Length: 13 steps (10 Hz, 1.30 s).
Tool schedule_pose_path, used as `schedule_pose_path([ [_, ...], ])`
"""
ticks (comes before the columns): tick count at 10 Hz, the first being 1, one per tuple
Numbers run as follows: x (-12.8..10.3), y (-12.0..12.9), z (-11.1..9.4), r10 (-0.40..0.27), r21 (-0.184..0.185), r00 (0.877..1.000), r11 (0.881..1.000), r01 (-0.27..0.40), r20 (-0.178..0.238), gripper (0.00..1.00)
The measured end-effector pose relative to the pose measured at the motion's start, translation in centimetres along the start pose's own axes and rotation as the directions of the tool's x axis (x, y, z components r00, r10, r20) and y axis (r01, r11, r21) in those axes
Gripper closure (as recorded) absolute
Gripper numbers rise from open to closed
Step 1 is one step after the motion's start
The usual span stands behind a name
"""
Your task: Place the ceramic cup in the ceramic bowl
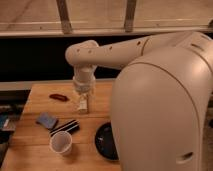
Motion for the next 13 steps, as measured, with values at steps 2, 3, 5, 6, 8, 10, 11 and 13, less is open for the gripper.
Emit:
schedule_pose_path([
  [2,0.1,-0.1,0.0,0.002,0.005,1.0,1.0,-0.002,0.004,0.48],
  [3,0.2,-0.1,0.0,0.002,0.005,1.0,1.0,-0.002,-0.002,0.48],
  [5,0.0,0.1,0.5,0.004,-0.017,1.0,1.0,-0.004,-0.005,0.48],
  [6,0.4,0.3,1.3,0.003,-0.044,1.0,0.999,-0.004,-0.018,0.48],
  [8,0.9,2.7,5.0,-0.018,-0.108,0.999,0.994,0.013,-0.047,0.48],
  [10,1.9,5.6,8.3,-0.043,-0.159,0.996,0.987,0.03,-0.082,0.48],
  [11,2.6,7.0,9.4,-0.052,-0.186,0.994,0.982,0.033,-0.096,0.48],
  [13,3.5,8.8,10.1,-0.077,-0.226,0.991,0.973,0.051,-0.107,0.48],
])
